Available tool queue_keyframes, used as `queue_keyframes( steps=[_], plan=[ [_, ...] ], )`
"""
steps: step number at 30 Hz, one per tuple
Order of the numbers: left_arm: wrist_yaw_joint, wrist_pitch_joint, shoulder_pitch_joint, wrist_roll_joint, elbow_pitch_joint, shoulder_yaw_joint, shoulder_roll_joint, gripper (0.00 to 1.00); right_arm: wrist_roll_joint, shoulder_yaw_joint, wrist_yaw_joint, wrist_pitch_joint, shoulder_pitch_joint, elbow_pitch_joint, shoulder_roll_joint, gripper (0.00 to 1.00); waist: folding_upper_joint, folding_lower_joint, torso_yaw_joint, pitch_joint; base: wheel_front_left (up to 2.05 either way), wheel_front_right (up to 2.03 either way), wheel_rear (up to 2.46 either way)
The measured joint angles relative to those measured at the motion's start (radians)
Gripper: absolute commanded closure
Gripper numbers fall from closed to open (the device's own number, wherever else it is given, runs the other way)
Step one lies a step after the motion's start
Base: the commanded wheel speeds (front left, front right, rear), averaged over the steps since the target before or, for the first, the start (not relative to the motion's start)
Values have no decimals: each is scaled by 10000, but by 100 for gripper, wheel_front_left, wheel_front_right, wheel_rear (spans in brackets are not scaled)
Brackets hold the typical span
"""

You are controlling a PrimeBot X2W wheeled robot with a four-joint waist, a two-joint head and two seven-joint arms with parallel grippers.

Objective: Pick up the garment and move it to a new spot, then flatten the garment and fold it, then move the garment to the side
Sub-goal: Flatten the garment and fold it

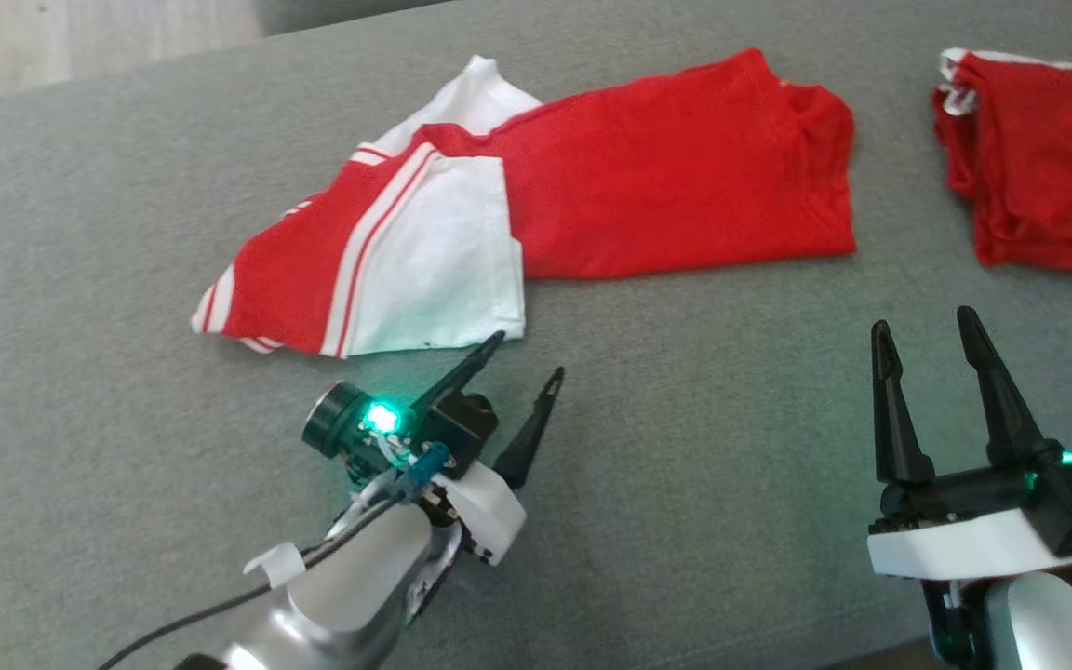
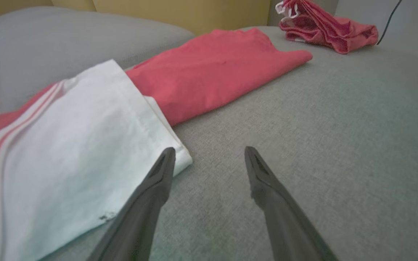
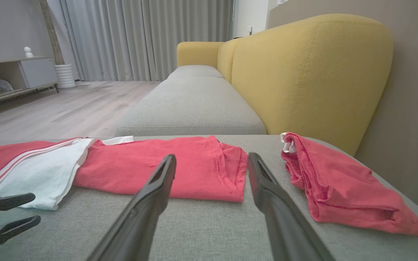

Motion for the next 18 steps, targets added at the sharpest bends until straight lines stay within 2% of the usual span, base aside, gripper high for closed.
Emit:
queue_keyframes(
  steps=[8, 13, 14, 15, 16, 17, 18],
  plan=[
    [-94, -115, -407, -128, 1250, 98, -194, 0, 12, 19, -2, 0, -24, -6, 2, 0, 0, 0, -366, 278, 0, 0, 0],
    [-349, -217, -678, -291, 1714, 194, -366, 0, 15, 19, -2, 0, -75, -8, 2, 0, 0, 0, -454, 463, 0, 0, 0],
    [-357, -263, -739, -291, 1810, 194, -401, 21, 19, 17, 0, 0, -111, -8, 2, 0, 0, 0, -463, 493, 0, 0, 0],
    [-366, -286, -799, -305, 1894, 207, -449, 53, 27, 19, 0, 0, -162, -12, 2, 0, 0, 0, -468, 515, 0, 0, 0],
    [-441, -286, -848, -391, 1994, 244, -500, 93, 27, 12, -2, 0, -224, -15, 2, 0, 0, 0, -466, 532, 0, 0, 0],
    [-472, -284, -894, -477, 2090, 265, -535, 100, 27, 4, -2, 0, -257, -31, 0, 0, 0, 0, -457, 539, 0, 0, 0],
    [-531, -282, -940, -545, 2176, 272, -566, 100, 27, -2, -2, 0, -263, -33, 0, 0, 0, 0, -448, 538, 0, 0, 0]
  ],
)
